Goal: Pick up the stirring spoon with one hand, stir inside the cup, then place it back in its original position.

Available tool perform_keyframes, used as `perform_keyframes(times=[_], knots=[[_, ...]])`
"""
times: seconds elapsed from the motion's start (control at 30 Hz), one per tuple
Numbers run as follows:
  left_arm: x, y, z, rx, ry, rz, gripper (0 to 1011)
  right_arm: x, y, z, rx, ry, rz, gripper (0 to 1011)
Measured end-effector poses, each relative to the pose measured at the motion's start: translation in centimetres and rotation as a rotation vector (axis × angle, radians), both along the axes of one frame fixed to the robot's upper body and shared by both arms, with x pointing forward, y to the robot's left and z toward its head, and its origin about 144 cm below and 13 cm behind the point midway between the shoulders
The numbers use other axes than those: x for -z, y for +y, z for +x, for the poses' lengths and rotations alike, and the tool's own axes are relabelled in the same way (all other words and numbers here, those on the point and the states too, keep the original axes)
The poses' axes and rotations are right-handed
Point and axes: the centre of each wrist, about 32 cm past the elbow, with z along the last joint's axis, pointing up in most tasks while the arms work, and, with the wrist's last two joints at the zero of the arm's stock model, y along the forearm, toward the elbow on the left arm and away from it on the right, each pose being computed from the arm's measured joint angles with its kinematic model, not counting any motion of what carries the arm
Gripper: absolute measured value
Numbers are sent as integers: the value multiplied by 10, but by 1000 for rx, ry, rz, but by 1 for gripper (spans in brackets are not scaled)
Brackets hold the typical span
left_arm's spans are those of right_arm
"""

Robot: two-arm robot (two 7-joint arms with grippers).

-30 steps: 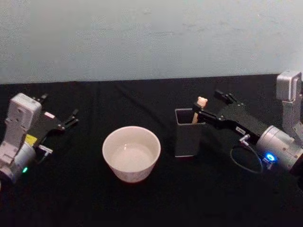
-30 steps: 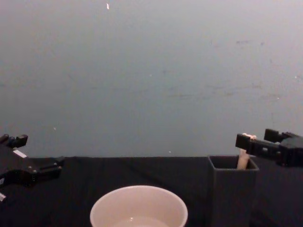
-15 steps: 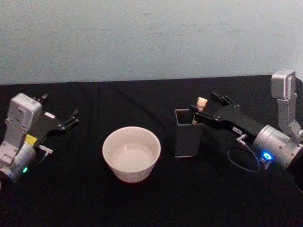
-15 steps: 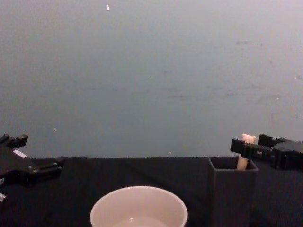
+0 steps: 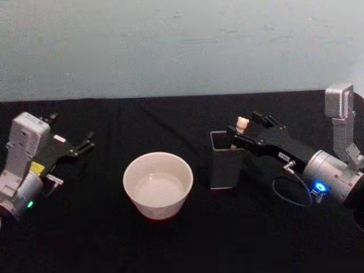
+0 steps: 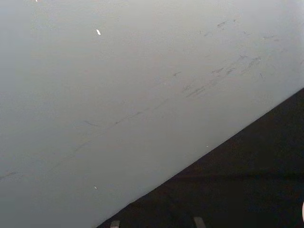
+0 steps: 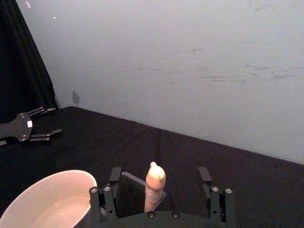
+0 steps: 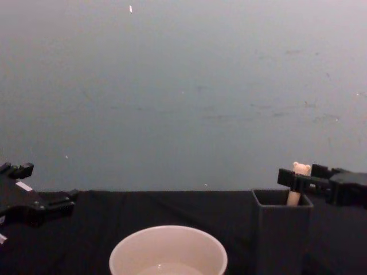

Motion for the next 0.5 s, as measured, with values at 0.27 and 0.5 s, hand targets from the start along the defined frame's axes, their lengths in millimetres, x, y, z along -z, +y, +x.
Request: perform_keyframes(times=[0.27,0.5], knots=[[0,0,0,0,0,0,1001,0,0,0,1,-1,0,1002],[0,0,0,0,0,0,1001,0,0,0,1,-1,-1,868]])
